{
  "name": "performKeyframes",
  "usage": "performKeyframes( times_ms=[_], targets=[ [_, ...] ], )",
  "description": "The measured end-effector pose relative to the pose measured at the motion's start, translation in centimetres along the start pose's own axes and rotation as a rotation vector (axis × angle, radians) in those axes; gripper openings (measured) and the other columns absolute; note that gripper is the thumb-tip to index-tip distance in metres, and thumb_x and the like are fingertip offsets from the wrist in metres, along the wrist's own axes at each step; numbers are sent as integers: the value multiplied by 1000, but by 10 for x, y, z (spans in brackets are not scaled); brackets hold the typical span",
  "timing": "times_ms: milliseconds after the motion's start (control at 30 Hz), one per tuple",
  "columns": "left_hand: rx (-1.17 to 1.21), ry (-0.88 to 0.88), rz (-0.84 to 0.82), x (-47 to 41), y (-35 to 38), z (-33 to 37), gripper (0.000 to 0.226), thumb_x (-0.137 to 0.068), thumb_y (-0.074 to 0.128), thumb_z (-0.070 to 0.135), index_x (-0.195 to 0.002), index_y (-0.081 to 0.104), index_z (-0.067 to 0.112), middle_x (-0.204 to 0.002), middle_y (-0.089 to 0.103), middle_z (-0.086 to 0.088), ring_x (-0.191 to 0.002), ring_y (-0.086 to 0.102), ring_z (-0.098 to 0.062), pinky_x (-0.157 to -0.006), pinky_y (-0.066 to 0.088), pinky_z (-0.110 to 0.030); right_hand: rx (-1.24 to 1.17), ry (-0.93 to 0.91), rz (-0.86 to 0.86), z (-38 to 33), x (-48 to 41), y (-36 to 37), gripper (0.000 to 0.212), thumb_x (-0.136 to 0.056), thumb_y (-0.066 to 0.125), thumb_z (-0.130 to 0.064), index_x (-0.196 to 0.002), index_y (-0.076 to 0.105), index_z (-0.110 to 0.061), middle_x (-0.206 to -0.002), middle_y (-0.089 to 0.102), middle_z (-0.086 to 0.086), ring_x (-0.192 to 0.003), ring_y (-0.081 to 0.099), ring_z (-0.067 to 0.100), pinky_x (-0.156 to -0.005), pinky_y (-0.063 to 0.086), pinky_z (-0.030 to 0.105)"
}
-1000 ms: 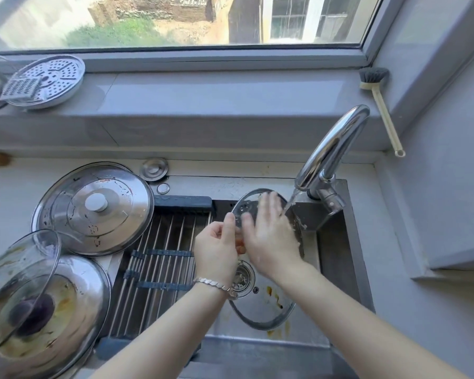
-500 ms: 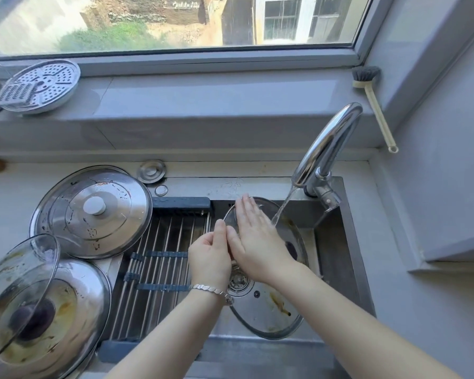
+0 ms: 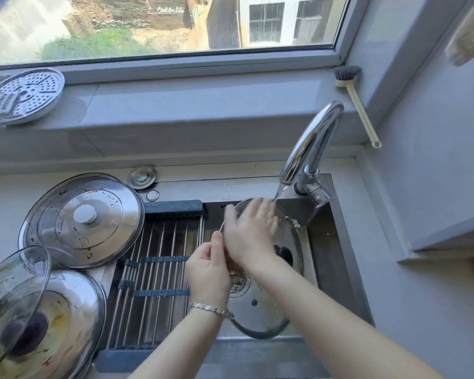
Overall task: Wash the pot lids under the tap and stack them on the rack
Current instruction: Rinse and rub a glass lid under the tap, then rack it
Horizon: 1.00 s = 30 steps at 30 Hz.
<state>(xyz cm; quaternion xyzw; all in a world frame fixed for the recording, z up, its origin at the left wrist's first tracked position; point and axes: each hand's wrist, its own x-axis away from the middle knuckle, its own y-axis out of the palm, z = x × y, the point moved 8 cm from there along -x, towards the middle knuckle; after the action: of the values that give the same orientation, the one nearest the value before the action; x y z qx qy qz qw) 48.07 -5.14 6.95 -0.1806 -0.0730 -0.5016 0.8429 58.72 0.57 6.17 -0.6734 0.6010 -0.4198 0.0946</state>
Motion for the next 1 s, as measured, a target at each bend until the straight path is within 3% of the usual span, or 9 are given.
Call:
performKeyframes(
  times_ms=[67, 233, 300, 400, 533, 633, 733, 833, 1000],
  targets=[
    [39, -36, 35, -1, -1, -3, 48, -94, 49, 21, -49, 42, 7, -32, 41, 9, -30, 35, -1, -34, 29, -14, 85, -175, -42, -13, 11, 13, 68, -99, 16, -45, -148, -8, -5, -156, -16, 11, -143, -19, 19, -112, -15, 32],
    [-10, 19, 19, 1, -2, 0, 39, -92, 50, 33, -60, 59, 11, -55, 62, -3, -47, 59, -8, -49, 49, -16, -21, 168, -8, 24, -19, -10, 71, -98, 15, -47, -146, -7, 1, -155, -11, 22, -144, -12, 30, -117, -7, 41],
    [-6, 24, 7, 0, -2, 1, 40, -92, 49, 33, -60, 59, 12, -59, 64, -6, -54, 61, -16, -57, 52, -27, -12, 91, -22, 12, -8, -1, 71, -99, 16, -45, -146, -9, 0, -154, -14, 22, -143, -16, 31, -116, -9, 41],
    [4, 53, 32, -2, -5, 6, 40, -92, 49, 30, -59, 60, 12, -57, 63, -3, -49, 60, -9, -53, 52, -24, -5, 19, -30, 5, -2, 7, 73, -97, 16, -49, -147, -9, -2, -155, -13, 21, -143, -16, 31, -117, -7, 43],
    [-30, 112, -4, 6, -1, 14, 35, -91, 51, 31, -62, 59, 12, -51, 63, 3, -46, 61, -1, -50, 50, -16, -198, 435, -3, 57, -54, -3, 103, -71, 2, -72, -144, 27, -4, -149, 29, 20, -136, 27, 38, -112, 21, 51],
    [-9, 126, -10, 9, 1, 14, 35, -91, 51, 31, -62, 57, 11, -43, 61, 5, -46, 62, 1, -47, 49, -13, -344, 499, 66, 64, -65, -7, 96, -75, 5, -67, -142, 31, -3, -148, 32, 19, -137, 28, 37, -113, 20, 51],
    [66, 67, 47, -3, 0, 16, 42, -93, 48, 30, -57, 53, 10, -43, 56, 4, -38, 53, -1, -42, 45, -17, -169, 129, 258, 16, -38, -19, 67, -95, 16, -46, -146, 22, -3, -154, 20, 18, -143, 15, 29, -118, 11, 44],
    [60, -2, 116, -20, -4, 14, 50, -93, 50, 34, -51, 44, 7, -46, 41, -2, -43, 36, -9, -45, 30, -25, 14, -419, 342, -41, 7, -7, 69, -89, 6, -39, -145, 25, -3, -155, 19, 11, -145, 12, 20, -117, 0, 29],
    [252, -232, 102, -33, -7, -5, 42, -93, 50, 36, -62, 59, 9, -39, 59, 5, -39, 55, -3, -39, 44, -12, 178, -758, 224, -28, 34, 12, 55, -93, 24, -31, -137, 44, -5, -146, 39, 12, -140, 30, 26, -117, 15, 36]
  ],
)
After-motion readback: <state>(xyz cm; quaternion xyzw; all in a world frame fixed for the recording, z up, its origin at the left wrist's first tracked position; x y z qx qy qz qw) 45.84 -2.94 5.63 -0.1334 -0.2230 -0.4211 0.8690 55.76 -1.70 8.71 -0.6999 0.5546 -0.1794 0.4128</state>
